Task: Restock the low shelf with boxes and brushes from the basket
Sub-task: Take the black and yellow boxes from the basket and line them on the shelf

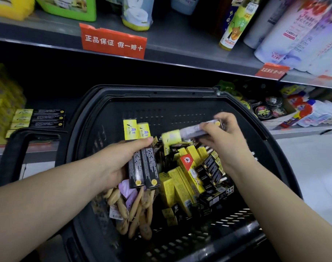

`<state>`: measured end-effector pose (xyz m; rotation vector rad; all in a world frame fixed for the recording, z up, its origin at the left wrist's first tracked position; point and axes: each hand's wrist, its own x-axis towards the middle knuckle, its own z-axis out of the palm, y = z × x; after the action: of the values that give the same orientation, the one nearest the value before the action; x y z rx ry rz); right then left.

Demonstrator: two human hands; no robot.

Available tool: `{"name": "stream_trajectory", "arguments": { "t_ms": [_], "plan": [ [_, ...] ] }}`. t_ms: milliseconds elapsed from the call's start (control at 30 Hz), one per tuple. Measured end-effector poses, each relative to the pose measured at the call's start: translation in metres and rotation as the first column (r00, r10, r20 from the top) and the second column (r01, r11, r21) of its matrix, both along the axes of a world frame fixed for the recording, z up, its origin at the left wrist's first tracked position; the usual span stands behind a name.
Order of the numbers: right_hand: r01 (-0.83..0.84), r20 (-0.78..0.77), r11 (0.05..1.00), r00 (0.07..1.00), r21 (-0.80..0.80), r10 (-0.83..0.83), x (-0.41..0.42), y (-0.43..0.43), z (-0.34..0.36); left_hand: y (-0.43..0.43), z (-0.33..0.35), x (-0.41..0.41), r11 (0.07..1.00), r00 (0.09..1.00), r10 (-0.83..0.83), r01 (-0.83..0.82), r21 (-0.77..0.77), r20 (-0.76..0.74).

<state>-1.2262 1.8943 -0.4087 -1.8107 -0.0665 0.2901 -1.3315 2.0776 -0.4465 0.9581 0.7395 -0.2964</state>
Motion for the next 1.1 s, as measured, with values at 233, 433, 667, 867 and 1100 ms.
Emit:
{"name": "stream_trajectory", "arguments": {
  "t_ms": [233, 433, 667, 867, 1100],
  "plan": [
    [-0.237, -0.127, 0.969, 0.965, -0.063, 0.228, -0.035, 0.018, -0.007, 0.001, 0.003, 0.005, 0.982, 0.982, 0.167, -0.158, -0.105, 0.086],
    [-0.503, -0.242, 0.856, 0.851, -0.119, 0.466, -0.052, 0.023, -0.013, 0.004, 0.006, 0.001, 0.998, 0.995, 0.054, -0.058, 0.040, 0.089],
    [-0.394, -0.210, 0.334, 0.856, -0.856, 0.473, 0.029, -0.029, -0.020, -0.001, -0.003, -0.002, 0.971, 0.999, 0.005, -0.015, 0.240, 0.042],
    [-0.450, -0.423, -0.073, 0.754, -0.890, 0.503, 0.040, -0.051, -0.090, -0.002, -0.006, -0.003, 0.956, 0.997, -0.079, 0.072, 0.284, 0.013],
    [-0.290, -0.449, -0.364, 0.738, -0.885, 0.504, 0.029, -0.043, -0.111, -0.002, -0.008, -0.002, 0.955, 0.996, -0.085, 0.079, 0.288, 0.009]
  ]
}}
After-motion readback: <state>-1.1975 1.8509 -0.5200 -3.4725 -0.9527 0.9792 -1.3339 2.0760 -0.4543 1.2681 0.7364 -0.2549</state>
